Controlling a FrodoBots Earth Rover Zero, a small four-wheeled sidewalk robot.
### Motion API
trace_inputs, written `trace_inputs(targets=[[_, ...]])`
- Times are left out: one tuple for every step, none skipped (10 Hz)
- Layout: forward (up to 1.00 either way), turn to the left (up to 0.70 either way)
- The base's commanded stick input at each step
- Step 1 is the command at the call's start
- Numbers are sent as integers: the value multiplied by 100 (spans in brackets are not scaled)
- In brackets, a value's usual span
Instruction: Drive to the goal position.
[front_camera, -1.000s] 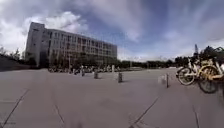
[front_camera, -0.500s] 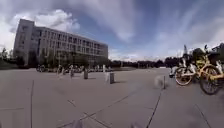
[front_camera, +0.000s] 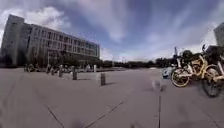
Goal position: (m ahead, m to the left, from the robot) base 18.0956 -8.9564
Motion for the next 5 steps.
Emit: trace_inputs(targets=[[100,-31],[100,-31],[100,-31],[100,-31],[100,-31]])
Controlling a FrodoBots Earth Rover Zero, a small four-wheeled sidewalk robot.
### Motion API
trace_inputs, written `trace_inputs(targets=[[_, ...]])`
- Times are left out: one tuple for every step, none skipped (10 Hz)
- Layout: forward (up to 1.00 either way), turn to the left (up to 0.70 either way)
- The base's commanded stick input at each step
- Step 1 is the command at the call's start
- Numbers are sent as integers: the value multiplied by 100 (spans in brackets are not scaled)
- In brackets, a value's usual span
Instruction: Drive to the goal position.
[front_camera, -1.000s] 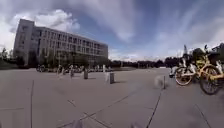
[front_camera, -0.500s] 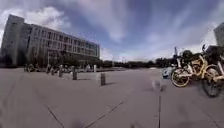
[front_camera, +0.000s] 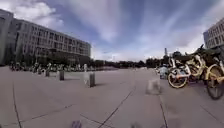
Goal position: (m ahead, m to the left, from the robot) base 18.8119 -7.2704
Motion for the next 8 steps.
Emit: trace_inputs(targets=[[100,-30],[100,-31],[100,-30],[100,-9],[100,0],[100,0],[100,0],[100,0]])
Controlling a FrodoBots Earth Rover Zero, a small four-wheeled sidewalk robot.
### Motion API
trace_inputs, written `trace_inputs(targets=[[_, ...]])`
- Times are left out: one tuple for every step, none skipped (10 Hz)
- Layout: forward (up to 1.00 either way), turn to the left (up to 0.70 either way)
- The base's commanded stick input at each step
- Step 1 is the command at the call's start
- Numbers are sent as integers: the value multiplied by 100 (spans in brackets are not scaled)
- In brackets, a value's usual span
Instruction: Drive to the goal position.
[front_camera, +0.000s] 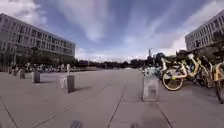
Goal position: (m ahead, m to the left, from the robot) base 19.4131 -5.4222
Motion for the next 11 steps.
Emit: trace_inputs(targets=[[100,0],[100,0],[100,0],[100,0],[100,0],[100,0],[100,-4],[100,-26],[100,-35],[100,-34],[100,-34]])
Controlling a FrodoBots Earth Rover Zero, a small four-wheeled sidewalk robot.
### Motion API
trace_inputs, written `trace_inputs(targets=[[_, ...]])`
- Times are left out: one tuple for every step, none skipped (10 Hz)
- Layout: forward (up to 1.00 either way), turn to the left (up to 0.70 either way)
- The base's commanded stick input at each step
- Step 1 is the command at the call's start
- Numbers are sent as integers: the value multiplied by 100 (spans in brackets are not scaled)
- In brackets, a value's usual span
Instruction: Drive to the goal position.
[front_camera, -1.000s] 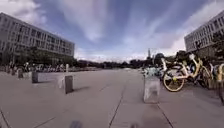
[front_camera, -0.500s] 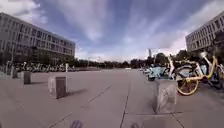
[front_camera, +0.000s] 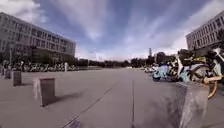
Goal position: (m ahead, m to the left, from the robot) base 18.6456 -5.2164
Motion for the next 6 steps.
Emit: trace_inputs(targets=[[100,-34],[100,-34],[100,-34],[100,-34],[100,-34],[100,-34]])
